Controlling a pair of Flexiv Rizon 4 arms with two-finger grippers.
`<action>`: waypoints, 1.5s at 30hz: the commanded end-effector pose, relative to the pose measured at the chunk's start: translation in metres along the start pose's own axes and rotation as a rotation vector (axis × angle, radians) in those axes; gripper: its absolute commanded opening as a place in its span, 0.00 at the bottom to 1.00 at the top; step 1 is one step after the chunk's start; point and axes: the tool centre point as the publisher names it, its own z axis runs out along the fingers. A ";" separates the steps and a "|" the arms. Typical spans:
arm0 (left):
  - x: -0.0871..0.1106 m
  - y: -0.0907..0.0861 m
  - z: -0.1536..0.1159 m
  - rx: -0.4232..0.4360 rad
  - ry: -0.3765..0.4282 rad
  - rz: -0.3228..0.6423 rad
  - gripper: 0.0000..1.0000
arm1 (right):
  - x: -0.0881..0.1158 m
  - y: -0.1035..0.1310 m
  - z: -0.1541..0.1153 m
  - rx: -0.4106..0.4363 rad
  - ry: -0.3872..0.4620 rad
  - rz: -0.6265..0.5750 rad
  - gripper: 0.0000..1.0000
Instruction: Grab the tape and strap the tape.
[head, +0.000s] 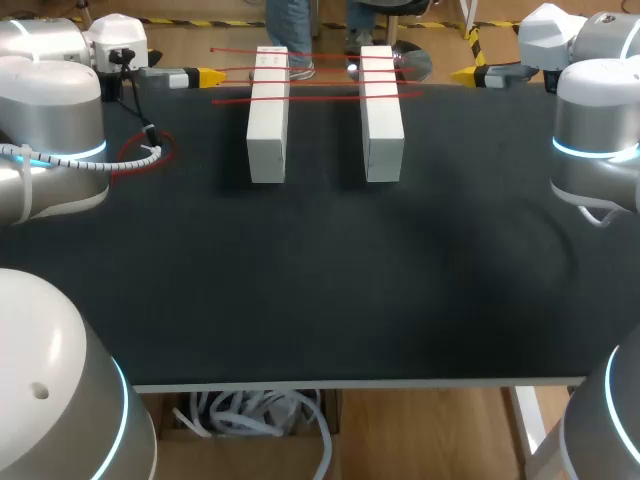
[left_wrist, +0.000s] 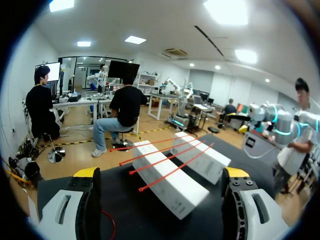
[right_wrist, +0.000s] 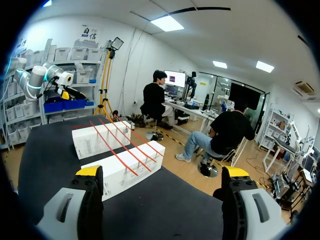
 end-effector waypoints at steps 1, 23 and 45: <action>0.000 0.000 0.000 0.001 -0.002 0.001 1.00 | 0.000 0.000 -0.001 -0.002 0.001 0.000 1.00; 0.014 0.018 0.003 0.001 0.160 0.240 1.00 | 0.000 0.000 -0.001 -0.002 0.001 0.000 1.00; 0.024 0.042 0.023 -0.034 0.241 0.330 0.54 | 0.000 0.000 -0.001 -0.002 0.001 0.000 1.00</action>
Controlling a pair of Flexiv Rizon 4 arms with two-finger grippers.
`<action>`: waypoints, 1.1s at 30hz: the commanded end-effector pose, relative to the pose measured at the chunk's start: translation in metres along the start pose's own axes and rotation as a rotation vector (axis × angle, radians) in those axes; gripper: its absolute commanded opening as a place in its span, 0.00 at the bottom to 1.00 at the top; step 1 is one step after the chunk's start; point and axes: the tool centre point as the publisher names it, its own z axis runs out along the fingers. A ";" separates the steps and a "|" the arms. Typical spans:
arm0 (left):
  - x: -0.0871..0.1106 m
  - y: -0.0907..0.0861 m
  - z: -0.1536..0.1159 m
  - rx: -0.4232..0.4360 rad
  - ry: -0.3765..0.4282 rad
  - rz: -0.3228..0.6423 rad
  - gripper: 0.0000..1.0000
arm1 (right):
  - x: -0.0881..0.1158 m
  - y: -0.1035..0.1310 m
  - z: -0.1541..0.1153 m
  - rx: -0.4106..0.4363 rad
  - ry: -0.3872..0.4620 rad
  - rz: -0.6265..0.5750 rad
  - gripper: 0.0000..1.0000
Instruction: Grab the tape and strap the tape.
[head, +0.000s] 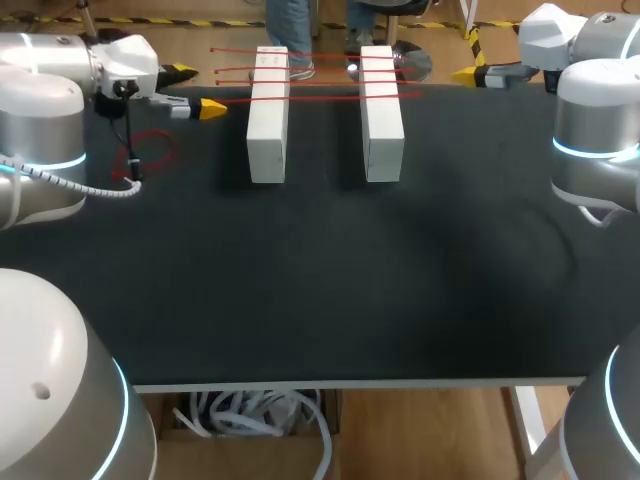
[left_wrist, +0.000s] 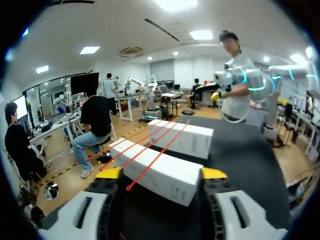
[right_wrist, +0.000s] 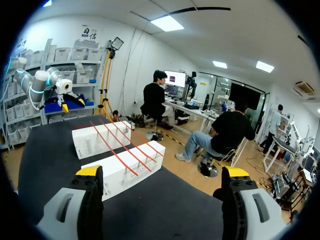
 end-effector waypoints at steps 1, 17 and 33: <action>-0.003 0.003 0.007 -0.004 0.010 0.003 0.58 | 0.000 0.000 0.000 -0.001 0.001 0.000 1.00; -0.006 0.011 0.019 -0.016 0.082 0.032 0.43 | 0.000 0.000 0.000 -0.001 0.001 0.000 1.00; -0.013 0.020 0.029 -0.014 0.142 0.058 0.29 | 0.000 0.000 0.000 -0.001 0.001 0.000 1.00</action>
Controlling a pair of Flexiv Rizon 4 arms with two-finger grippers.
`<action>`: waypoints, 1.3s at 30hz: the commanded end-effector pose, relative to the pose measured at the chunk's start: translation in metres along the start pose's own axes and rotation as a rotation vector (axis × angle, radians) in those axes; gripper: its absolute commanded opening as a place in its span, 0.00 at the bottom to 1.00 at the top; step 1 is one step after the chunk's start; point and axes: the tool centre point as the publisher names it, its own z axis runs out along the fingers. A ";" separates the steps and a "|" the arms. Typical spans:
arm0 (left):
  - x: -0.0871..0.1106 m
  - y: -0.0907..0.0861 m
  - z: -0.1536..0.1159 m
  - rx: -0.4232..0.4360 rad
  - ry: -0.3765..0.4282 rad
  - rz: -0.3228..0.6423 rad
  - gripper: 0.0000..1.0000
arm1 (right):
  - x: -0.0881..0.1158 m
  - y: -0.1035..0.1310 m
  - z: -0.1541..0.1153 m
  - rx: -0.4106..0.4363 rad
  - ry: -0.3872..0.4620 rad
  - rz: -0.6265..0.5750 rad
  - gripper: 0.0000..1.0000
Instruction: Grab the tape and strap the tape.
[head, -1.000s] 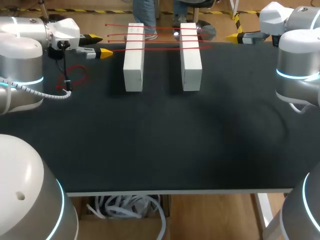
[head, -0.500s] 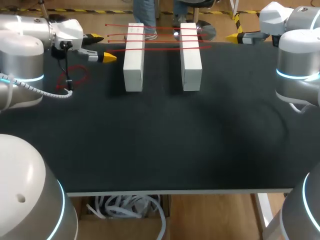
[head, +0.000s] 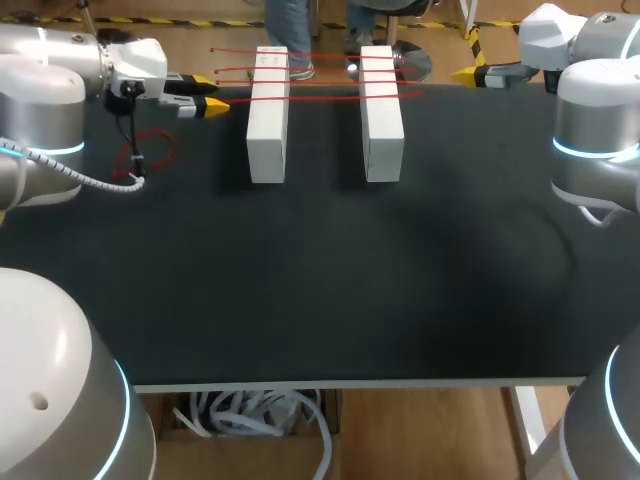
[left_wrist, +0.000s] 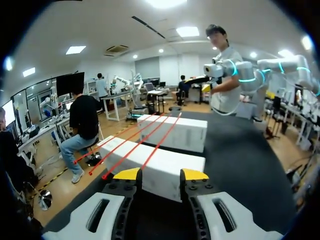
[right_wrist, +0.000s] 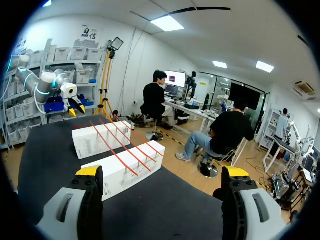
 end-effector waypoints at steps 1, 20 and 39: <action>-0.008 0.004 0.002 0.001 0.017 0.000 0.33 | 0.000 0.000 0.000 -0.001 0.001 0.000 1.00; -0.021 0.014 0.010 -0.012 0.051 0.023 0.33 | 0.000 0.000 0.000 -0.001 0.001 0.000 1.00; -0.029 0.019 0.025 -0.022 0.088 0.035 0.41 | 0.000 0.000 0.000 -0.001 0.001 0.000 1.00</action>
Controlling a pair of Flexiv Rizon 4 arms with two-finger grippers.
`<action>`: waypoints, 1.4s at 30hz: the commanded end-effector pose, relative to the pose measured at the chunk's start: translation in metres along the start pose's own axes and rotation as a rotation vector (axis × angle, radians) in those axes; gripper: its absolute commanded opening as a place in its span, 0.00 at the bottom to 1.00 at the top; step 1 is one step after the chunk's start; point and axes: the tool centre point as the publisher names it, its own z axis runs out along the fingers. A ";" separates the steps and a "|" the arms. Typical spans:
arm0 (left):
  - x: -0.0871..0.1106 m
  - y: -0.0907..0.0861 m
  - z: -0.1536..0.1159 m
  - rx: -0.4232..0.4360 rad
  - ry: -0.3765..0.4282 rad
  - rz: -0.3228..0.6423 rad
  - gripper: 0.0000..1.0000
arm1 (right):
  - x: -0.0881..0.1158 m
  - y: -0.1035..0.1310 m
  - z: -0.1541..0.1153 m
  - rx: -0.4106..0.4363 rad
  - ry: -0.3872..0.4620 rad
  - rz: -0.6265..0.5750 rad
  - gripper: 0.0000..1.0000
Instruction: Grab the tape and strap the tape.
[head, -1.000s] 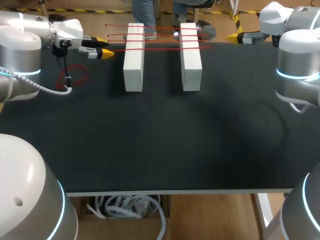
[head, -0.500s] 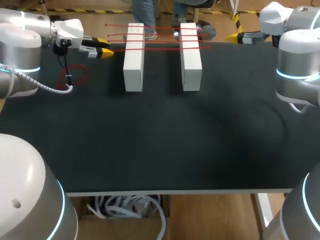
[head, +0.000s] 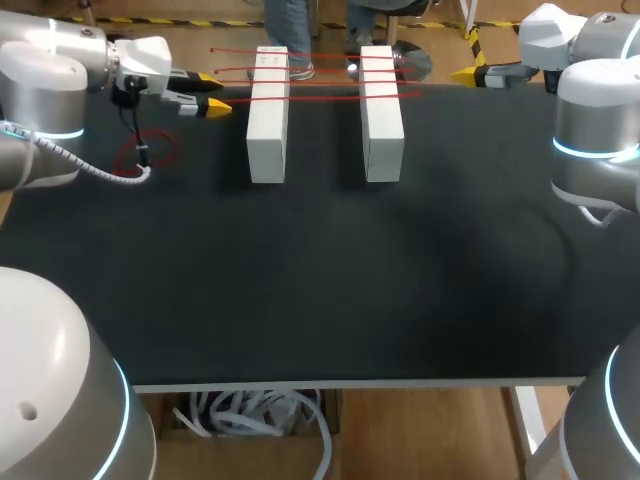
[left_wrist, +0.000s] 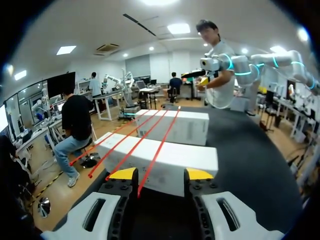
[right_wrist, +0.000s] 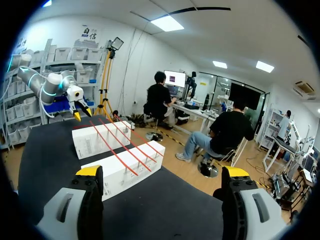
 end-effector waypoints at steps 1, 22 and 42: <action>-0.007 0.003 0.006 -0.001 0.015 0.001 0.36 | 0.000 0.000 0.000 -0.001 0.001 0.000 1.00; -0.030 0.012 0.015 -0.004 0.042 0.013 0.29 | 0.000 0.000 0.000 -0.001 0.001 0.000 1.00; -0.031 0.025 0.012 -0.002 0.044 -0.012 0.29 | 0.000 0.000 0.000 -0.001 0.001 0.000 1.00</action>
